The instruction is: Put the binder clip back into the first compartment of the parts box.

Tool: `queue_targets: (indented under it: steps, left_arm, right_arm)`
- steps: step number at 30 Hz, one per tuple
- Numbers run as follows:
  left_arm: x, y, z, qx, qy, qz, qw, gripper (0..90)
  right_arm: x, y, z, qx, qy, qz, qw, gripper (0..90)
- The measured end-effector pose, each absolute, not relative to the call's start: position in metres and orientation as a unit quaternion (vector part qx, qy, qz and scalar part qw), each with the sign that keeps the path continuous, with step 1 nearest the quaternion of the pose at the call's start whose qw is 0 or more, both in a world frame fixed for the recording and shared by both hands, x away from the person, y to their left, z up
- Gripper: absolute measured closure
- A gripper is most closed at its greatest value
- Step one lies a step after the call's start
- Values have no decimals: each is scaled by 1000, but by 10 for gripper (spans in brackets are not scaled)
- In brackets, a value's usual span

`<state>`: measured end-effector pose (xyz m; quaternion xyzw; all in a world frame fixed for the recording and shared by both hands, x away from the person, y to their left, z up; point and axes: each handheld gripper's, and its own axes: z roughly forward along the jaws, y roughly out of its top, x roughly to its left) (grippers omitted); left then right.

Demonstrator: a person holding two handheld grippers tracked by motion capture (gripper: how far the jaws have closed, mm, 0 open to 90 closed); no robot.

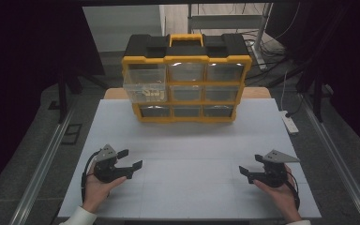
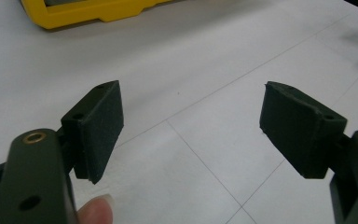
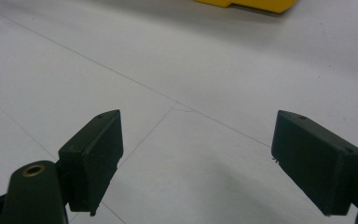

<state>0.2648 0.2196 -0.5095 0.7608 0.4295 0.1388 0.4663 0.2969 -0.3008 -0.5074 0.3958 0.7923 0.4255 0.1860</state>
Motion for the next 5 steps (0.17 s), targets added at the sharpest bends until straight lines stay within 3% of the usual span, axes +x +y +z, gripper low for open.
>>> queue_targets:
  steps: [5]
  left_arm:
    - [267,219,-511,763,431,137,462,218]
  right_arm:
    - [297,-301,-507,394,792,428,186,169]
